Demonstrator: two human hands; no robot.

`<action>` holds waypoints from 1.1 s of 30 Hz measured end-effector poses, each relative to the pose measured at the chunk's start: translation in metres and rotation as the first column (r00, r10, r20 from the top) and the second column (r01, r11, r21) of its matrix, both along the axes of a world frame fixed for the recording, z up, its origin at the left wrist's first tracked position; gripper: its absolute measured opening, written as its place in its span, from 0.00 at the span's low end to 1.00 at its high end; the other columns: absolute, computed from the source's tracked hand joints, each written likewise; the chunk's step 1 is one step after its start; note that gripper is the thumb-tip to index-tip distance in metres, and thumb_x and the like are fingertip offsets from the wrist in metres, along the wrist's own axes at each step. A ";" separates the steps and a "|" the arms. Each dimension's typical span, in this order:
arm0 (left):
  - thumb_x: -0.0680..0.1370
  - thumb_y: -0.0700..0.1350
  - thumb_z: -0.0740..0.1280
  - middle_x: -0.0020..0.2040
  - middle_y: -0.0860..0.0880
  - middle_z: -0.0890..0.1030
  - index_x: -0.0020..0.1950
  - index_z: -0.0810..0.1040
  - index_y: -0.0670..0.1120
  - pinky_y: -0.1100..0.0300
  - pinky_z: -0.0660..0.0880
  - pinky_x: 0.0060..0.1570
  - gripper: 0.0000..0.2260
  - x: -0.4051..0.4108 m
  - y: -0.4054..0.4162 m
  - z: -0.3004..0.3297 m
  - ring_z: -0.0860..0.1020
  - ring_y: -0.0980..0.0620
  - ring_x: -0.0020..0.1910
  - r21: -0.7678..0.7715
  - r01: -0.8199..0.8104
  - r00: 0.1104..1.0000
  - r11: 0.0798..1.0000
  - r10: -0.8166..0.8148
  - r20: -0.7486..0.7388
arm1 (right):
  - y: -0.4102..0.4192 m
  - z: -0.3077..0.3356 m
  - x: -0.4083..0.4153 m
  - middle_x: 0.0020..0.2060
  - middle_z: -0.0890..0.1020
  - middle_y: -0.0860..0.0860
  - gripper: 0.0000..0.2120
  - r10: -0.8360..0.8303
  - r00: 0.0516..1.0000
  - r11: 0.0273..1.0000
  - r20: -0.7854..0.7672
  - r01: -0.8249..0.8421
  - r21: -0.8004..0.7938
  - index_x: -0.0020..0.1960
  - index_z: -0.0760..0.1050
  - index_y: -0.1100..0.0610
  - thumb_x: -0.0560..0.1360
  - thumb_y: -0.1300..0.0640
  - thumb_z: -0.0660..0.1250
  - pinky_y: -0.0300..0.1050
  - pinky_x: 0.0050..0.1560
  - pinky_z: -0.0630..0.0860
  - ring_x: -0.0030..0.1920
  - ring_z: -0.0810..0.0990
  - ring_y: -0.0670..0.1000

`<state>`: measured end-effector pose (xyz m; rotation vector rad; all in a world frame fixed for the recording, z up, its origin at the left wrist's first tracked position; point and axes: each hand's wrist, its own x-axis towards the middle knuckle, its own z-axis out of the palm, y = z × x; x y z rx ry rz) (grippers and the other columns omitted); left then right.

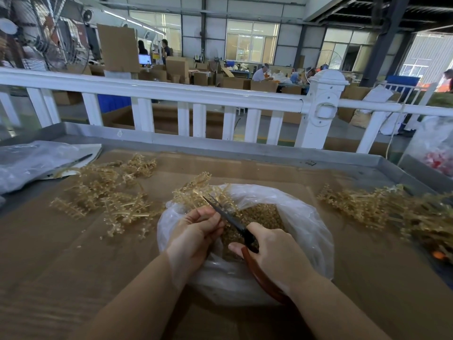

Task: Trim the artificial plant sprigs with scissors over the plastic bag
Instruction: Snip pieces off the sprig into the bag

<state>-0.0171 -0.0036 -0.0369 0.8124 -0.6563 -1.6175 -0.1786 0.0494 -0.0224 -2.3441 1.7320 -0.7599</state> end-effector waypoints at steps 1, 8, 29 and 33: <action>0.74 0.28 0.63 0.33 0.46 0.81 0.38 0.75 0.42 0.65 0.78 0.30 0.11 0.000 0.000 0.000 0.81 0.54 0.30 -0.002 -0.003 1.000 1.000 0.003 0.002 | 0.000 0.000 0.000 0.32 0.76 0.43 0.14 -0.002 1.000 1.000 -0.002 0.002 -0.004 0.43 0.67 0.45 0.74 0.35 0.61 0.35 0.35 0.67 0.34 0.76 0.44; 0.74 0.27 0.63 0.33 0.46 0.81 0.39 0.75 0.42 0.65 0.78 0.31 0.11 0.000 0.003 0.001 0.81 0.54 0.30 -0.026 0.005 0.999 1.000 -0.004 0.047 | 0.002 -0.001 0.002 0.34 0.74 0.42 0.15 -0.009 0.999 1.000 -0.033 0.009 -0.027 0.45 0.66 0.45 0.74 0.34 0.60 0.32 0.35 0.63 0.37 0.73 0.43; 0.72 0.28 0.65 0.33 0.45 0.80 0.34 0.75 0.43 0.64 0.78 0.32 0.12 0.002 0.003 -0.001 0.80 0.52 0.31 -0.012 0.040 0.998 0.999 -0.039 0.052 | -0.002 -0.003 0.000 0.33 0.76 0.43 0.13 0.001 0.998 1.000 -0.065 -0.003 -0.029 0.45 0.66 0.46 0.76 0.37 0.59 0.37 0.39 0.73 0.36 0.78 0.45; 0.72 0.28 0.65 0.32 0.45 0.80 0.34 0.76 0.43 0.64 0.78 0.32 0.12 0.002 0.004 0.000 0.80 0.52 0.31 -0.012 0.045 0.997 0.999 -0.044 0.064 | -0.001 -0.002 0.001 0.32 0.73 0.42 0.13 -0.004 0.997 0.999 -0.081 0.000 -0.046 0.44 0.65 0.45 0.76 0.36 0.59 0.33 0.35 0.67 0.33 0.74 0.43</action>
